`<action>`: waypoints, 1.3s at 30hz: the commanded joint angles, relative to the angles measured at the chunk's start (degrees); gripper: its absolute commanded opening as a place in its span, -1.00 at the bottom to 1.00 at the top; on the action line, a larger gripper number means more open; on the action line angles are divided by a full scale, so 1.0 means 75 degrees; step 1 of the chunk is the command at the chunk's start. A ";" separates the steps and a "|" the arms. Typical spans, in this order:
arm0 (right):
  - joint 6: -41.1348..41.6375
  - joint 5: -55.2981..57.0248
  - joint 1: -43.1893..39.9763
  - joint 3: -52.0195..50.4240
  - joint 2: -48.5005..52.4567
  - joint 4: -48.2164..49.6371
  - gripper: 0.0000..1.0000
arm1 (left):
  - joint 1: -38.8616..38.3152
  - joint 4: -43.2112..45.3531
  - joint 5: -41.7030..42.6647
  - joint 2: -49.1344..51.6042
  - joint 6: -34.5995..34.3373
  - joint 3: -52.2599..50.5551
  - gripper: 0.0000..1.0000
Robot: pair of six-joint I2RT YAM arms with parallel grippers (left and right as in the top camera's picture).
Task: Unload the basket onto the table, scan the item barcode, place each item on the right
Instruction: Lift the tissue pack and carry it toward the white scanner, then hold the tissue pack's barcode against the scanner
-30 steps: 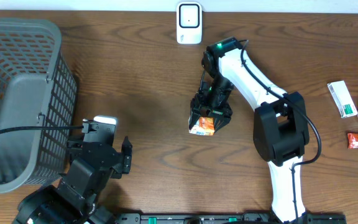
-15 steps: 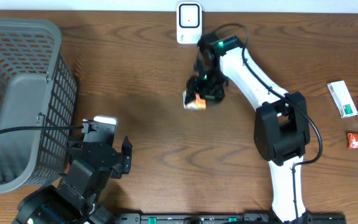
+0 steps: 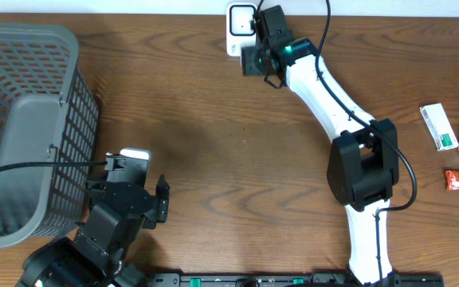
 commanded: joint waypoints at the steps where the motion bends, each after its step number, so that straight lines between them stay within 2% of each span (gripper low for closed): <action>1: -0.0606 0.0764 0.0012 0.0125 -0.0015 0.0723 0.04 | -0.0023 -0.0023 -0.0102 -0.0006 -0.0041 -0.0017 0.71; 5: -0.0714 0.0764 0.0020 0.0125 0.0356 0.1964 -0.04 | -0.0023 -0.0023 -0.0102 -0.0006 -0.0041 -0.0017 0.70; 19: -0.0766 0.0769 0.0017 0.0125 0.1629 0.4838 0.13 | -0.0023 -0.0023 -0.0102 -0.0006 -0.0041 -0.0017 0.71; 24: -0.0653 0.0860 0.0017 0.0125 0.2057 0.5304 0.13 | -0.0023 -0.0023 -0.0102 -0.0006 -0.0041 -0.0017 0.70; 32: -0.0653 0.0874 0.0012 0.0163 0.2104 0.5208 0.11 | -0.0023 -0.0023 -0.0102 -0.0006 -0.0041 -0.0017 0.70; 36: -0.0708 0.0880 0.0009 0.0286 0.1652 0.4211 0.01 | -0.0023 -0.0023 -0.0102 -0.0006 -0.0041 -0.0017 0.70; 39: -0.1005 0.1241 -0.0032 0.0289 0.0772 0.2801 -0.05 | -0.0023 -0.0023 -0.0102 -0.0006 -0.0041 -0.0017 0.70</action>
